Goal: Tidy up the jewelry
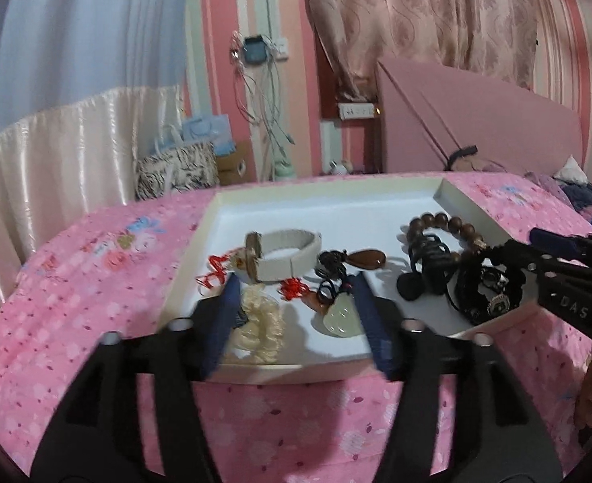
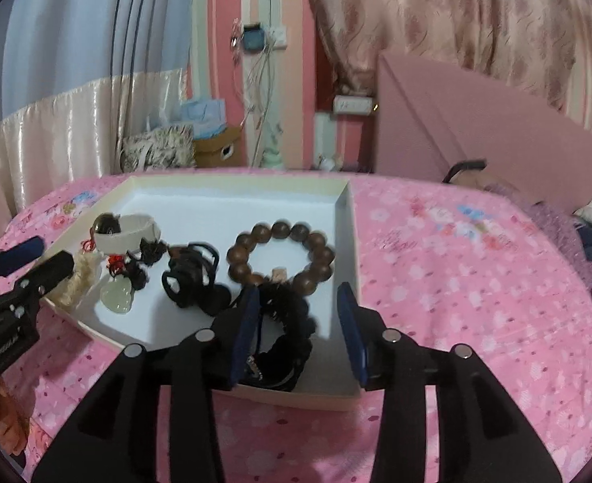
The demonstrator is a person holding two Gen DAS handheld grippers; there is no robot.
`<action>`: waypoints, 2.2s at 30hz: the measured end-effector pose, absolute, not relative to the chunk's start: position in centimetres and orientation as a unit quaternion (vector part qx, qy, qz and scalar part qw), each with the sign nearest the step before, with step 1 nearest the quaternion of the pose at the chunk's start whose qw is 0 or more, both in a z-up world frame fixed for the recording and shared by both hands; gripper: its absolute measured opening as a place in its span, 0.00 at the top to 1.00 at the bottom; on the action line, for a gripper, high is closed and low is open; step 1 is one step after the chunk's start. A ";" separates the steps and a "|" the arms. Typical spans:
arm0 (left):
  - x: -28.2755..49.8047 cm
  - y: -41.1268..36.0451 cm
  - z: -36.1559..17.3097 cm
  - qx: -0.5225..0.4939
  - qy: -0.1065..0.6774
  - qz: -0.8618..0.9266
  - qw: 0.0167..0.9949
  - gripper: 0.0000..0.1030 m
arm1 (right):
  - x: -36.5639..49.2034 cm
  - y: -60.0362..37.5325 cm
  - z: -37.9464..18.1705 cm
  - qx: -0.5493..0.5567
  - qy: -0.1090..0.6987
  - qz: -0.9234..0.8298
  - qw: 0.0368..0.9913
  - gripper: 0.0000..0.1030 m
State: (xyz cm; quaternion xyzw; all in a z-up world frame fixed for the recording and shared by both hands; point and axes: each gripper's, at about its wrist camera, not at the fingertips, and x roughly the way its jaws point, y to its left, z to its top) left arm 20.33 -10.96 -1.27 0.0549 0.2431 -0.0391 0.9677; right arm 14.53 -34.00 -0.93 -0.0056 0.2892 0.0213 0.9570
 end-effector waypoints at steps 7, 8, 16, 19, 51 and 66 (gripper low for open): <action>15.3 -7.7 1.8 0.031 0.182 -0.034 0.982 0.03 | 8.7 -35.1 2.0 -0.002 0.249 0.012 0.968 0.55; 13.1 -6.7 2.6 0.033 0.164 -0.033 0.985 0.03 | 7.1 -35.4 2.3 -0.001 0.256 0.014 0.967 0.49; 2.7 -4.5 2.7 0.111 0.125 -0.016 0.986 0.03 | -2.5 -34.9 2.4 -0.021 0.254 0.033 0.966 0.31; 1.6 -3.1 1.6 0.069 0.126 -0.007 0.990 0.03 | -3.9 -33.6 2.8 -0.021 0.234 0.038 0.971 0.27; 1.2 -2.1 0.9 0.038 0.120 -0.009 0.992 0.03 | -5.8 -30.9 1.5 -0.006 0.183 0.039 0.982 0.18; 1.0 -1.7 1.0 0.032 0.115 0.015 0.993 0.03 | -5.9 -31.1 1.4 -0.003 0.181 0.035 0.983 0.14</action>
